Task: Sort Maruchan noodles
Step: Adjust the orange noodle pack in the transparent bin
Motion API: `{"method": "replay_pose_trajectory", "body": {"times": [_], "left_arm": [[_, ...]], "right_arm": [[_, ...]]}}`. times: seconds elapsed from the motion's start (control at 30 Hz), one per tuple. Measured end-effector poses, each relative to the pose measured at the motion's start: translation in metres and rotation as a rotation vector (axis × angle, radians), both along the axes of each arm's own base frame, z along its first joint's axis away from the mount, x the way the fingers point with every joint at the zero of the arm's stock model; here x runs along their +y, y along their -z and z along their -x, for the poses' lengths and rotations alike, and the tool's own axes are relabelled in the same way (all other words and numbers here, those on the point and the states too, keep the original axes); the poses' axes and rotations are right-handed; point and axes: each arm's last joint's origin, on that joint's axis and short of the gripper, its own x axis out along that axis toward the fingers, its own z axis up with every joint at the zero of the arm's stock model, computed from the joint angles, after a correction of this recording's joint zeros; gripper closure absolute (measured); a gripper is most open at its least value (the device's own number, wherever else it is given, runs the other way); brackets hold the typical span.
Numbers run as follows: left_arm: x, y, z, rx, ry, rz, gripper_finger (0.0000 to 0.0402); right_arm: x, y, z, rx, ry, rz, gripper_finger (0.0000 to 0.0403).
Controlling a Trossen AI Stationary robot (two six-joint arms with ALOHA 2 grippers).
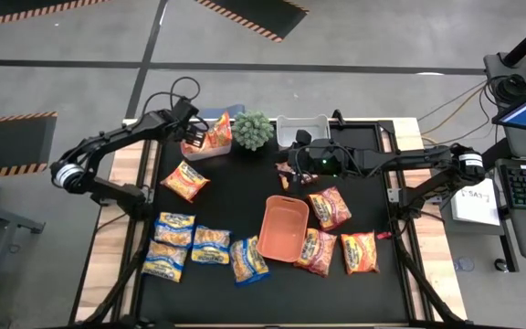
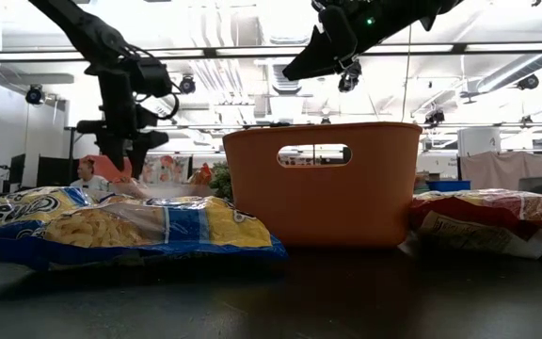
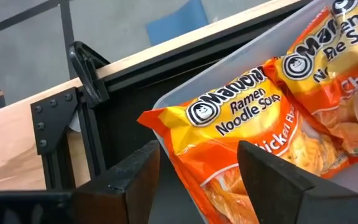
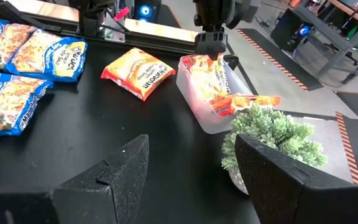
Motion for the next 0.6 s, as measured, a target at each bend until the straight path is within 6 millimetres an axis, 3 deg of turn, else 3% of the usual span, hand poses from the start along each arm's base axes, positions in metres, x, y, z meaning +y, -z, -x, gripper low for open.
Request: {"method": "replay_pose_trajectory", "body": {"times": [0.13,0.43,0.6], "left_arm": [[-0.003,0.005,-0.003,0.008,0.021,0.014,0.0224],[-0.008,0.028,0.001,-0.005,-0.014,0.023,0.034],[-0.01,0.035,0.003,-0.014,-0.03,0.026,0.0381]], "right_arm": [[0.0,0.0,0.0,0.0,0.0,-0.001,0.0175],[0.0,0.0,0.0,0.0,0.0,0.0,0.0175],[0.0,0.0,0.0,0.0,0.0,0.0,0.0175]]}}
